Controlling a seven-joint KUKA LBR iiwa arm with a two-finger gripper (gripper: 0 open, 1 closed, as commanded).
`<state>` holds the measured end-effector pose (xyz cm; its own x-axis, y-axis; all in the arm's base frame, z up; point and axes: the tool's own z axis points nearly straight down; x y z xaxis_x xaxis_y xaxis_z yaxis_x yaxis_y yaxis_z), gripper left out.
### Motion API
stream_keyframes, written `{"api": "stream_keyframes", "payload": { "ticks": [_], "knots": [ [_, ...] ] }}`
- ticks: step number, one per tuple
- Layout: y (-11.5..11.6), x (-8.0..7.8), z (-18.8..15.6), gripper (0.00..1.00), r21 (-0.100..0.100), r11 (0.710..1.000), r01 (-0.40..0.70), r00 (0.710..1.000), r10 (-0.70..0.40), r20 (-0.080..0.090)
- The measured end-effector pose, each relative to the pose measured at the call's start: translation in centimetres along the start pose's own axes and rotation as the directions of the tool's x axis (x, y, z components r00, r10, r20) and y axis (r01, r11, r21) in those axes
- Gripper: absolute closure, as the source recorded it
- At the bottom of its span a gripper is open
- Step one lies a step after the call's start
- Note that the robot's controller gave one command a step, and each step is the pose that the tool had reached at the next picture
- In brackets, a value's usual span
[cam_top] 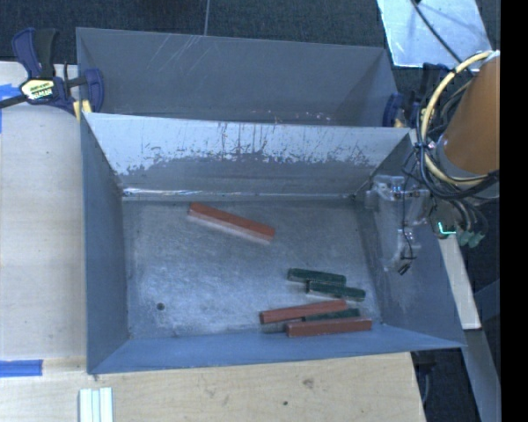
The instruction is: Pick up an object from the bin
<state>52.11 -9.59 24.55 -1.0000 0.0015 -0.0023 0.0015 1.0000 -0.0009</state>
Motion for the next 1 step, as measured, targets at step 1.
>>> {"api": "stream_keyframes", "payload": {
  "ticks": [1],
  "knots": [
    [3.33, 0.76, 17.81, 0.0, -0.002, 0.965, 0.263, 0.965, -0.263, -0.006]
  ]
}}
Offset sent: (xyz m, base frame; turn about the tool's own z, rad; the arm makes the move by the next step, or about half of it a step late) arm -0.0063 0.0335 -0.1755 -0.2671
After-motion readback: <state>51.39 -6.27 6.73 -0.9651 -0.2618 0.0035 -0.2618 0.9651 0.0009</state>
